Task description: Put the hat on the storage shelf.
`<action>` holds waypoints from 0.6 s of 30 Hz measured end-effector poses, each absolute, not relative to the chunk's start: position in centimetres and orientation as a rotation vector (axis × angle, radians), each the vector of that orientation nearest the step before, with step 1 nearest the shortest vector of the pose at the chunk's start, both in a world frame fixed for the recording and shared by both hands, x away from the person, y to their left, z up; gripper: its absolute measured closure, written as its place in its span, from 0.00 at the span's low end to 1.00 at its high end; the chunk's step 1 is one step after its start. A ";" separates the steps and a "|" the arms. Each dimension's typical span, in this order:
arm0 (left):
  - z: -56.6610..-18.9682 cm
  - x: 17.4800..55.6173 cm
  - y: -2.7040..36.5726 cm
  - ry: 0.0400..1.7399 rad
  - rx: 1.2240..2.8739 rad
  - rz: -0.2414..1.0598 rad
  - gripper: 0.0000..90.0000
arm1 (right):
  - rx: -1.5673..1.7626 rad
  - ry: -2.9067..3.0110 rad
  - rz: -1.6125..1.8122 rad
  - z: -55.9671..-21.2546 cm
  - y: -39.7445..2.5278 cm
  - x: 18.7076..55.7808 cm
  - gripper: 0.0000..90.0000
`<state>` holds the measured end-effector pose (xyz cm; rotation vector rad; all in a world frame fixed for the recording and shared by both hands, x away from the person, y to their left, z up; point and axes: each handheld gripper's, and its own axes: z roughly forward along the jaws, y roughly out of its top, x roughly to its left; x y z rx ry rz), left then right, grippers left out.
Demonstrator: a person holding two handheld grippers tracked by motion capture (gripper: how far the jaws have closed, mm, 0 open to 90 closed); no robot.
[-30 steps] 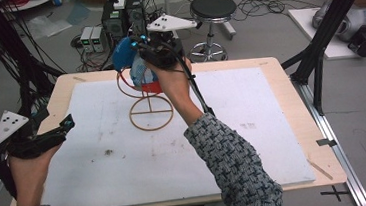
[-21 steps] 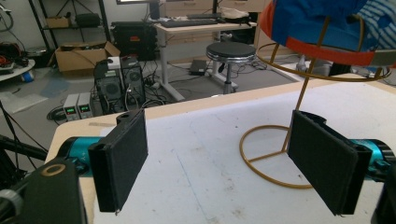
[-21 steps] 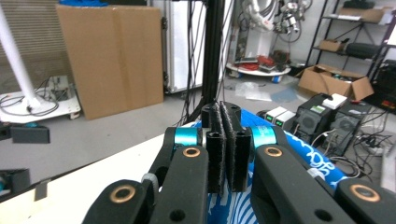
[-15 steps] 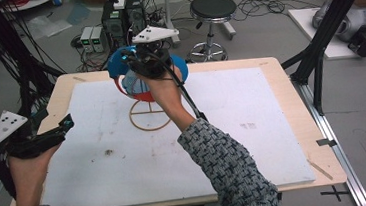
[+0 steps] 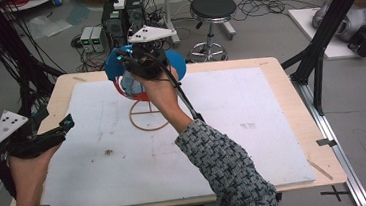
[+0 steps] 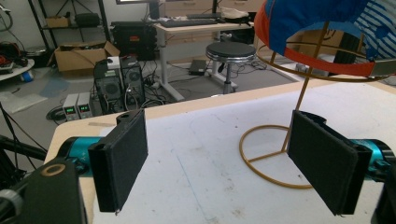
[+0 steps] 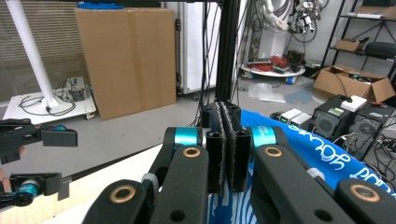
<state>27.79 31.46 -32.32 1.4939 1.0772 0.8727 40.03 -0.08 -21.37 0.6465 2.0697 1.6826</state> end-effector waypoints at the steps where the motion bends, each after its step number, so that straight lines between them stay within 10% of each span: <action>1: -32.3 27.8 31.4 1.077 1.498 0.874 0.23 | 0.644 2.071 1.681 -21.4 0.0 40.0 0.99; 18: -32.3 27.8 31.3 1.071 1.499 0.868 0.23 | 0.679 2.114 1.518 -22.9 0.4 40.8 0.98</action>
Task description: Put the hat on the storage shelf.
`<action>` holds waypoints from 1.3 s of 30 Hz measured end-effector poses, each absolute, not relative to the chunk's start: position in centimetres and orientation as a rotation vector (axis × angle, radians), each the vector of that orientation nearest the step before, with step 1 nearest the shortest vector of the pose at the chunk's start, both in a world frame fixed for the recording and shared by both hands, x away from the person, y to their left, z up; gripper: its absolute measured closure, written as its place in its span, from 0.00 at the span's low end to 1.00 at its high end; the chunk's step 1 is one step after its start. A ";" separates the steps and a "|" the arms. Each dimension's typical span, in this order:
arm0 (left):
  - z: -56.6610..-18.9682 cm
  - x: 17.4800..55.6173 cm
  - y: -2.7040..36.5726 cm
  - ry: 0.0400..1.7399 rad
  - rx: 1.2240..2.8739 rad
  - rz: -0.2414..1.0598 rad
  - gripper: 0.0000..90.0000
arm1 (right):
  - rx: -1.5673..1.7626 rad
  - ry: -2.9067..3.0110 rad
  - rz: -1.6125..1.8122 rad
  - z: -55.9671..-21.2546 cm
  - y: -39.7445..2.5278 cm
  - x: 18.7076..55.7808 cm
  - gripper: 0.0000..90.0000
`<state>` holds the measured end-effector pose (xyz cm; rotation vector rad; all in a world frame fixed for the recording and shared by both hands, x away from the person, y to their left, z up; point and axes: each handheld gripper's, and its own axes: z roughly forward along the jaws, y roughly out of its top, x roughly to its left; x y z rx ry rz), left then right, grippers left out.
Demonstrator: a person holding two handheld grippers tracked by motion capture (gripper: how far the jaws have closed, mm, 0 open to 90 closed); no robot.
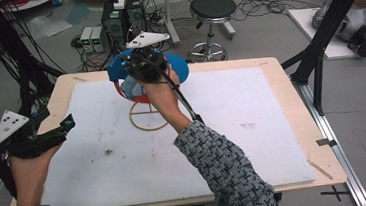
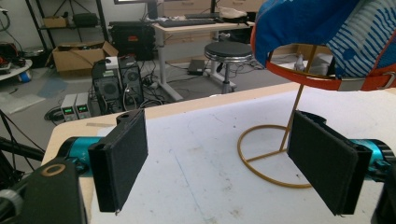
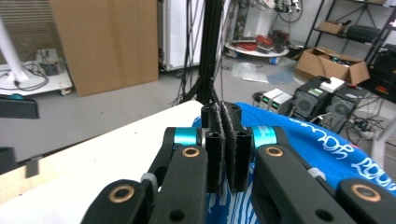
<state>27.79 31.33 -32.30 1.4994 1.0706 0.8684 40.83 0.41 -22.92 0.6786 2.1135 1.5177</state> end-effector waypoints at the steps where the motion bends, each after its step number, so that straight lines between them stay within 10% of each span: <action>1: -32.3 27.8 31.3 1.071 1.505 0.869 0.23 | 0.681 2.108 1.510 -23.0 0.3 40.9 0.98; 39: -32.4 27.9 31.3 1.072 1.507 0.866 0.23 | 0.711 1.998 1.505 -23.2 -3.3 40.8 0.55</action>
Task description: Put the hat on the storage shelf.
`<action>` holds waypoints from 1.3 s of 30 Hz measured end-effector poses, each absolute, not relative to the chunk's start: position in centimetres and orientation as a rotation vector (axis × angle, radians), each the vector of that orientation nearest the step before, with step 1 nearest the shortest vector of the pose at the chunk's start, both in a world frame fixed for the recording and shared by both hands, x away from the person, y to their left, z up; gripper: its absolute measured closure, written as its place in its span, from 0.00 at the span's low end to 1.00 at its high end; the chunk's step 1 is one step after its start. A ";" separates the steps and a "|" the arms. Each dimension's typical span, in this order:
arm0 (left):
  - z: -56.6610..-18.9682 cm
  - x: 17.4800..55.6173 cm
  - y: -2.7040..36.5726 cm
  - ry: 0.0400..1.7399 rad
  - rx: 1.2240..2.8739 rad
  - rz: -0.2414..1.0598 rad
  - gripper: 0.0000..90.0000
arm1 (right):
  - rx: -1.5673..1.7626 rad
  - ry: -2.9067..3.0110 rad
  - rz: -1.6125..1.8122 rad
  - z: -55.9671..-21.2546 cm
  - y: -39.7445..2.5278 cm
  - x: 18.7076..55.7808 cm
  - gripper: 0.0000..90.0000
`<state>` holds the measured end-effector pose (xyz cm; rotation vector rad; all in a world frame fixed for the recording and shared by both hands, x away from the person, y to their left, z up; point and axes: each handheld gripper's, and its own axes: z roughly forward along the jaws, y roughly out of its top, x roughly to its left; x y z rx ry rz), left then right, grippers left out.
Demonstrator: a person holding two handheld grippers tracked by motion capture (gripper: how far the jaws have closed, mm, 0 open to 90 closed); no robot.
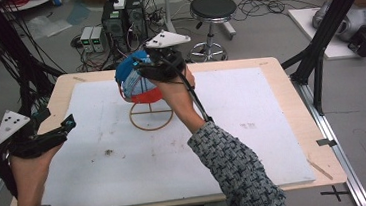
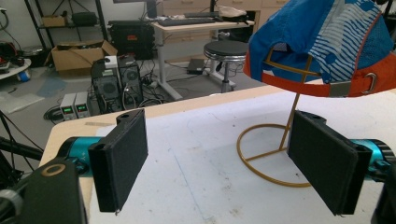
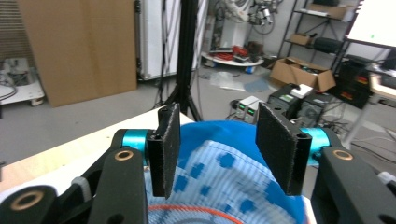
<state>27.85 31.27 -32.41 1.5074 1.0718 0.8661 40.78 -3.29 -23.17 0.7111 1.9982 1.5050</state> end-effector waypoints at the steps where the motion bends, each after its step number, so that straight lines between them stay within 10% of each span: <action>1: -32.4 27.9 31.3 1.073 1.508 0.866 0.23 | 0.722 1.990 1.498 -23.2 -3.8 40.8 0.55; 39: -32.9 28.3 31.1 1.083 1.521 0.862 0.23 | 1.034 1.631 1.506 -25.5 -19.8 39.2 0.14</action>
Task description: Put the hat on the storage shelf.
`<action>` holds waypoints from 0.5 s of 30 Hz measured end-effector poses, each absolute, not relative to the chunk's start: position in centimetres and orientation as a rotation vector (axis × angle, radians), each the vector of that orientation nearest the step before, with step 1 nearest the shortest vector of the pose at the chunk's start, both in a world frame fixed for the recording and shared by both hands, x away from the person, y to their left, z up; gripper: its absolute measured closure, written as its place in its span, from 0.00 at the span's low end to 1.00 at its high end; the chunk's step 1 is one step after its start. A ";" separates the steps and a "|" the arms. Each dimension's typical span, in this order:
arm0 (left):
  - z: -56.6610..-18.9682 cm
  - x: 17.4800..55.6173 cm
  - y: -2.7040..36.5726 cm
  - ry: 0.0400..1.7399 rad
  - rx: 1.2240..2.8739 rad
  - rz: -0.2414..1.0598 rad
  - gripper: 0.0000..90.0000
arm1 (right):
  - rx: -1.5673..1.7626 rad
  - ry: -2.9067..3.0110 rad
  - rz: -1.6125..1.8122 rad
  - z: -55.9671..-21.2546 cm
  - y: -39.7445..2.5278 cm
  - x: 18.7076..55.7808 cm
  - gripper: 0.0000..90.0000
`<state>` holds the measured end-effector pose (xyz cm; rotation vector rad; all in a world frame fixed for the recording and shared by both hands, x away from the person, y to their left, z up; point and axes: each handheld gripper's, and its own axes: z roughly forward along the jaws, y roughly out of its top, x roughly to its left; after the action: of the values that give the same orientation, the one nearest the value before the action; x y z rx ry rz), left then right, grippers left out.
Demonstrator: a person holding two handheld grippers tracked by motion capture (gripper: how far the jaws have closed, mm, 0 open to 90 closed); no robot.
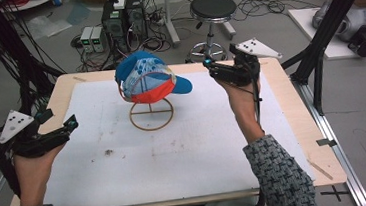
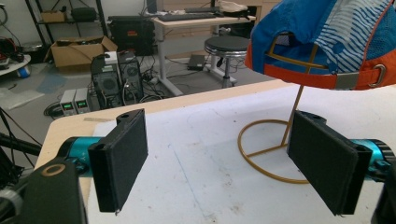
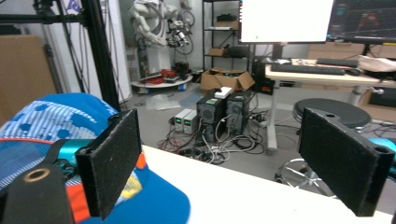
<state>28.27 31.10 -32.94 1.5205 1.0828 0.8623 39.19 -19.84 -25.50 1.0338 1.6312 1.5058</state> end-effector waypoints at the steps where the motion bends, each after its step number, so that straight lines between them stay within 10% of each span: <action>1: -33.0 28.3 31.1 1.086 1.520 0.863 0.23 | 1.036 1.627 1.506 -25.6 -20.2 39.1 0.14; 15: -33.4 28.4 31.0 1.091 1.528 0.861 0.23 | 1.134 1.555 1.514 -28.4 -26.2 36.8 0.14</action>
<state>28.42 31.04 -33.35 1.5277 1.0914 0.8615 36.78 -26.24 -28.44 1.1336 1.5547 1.5138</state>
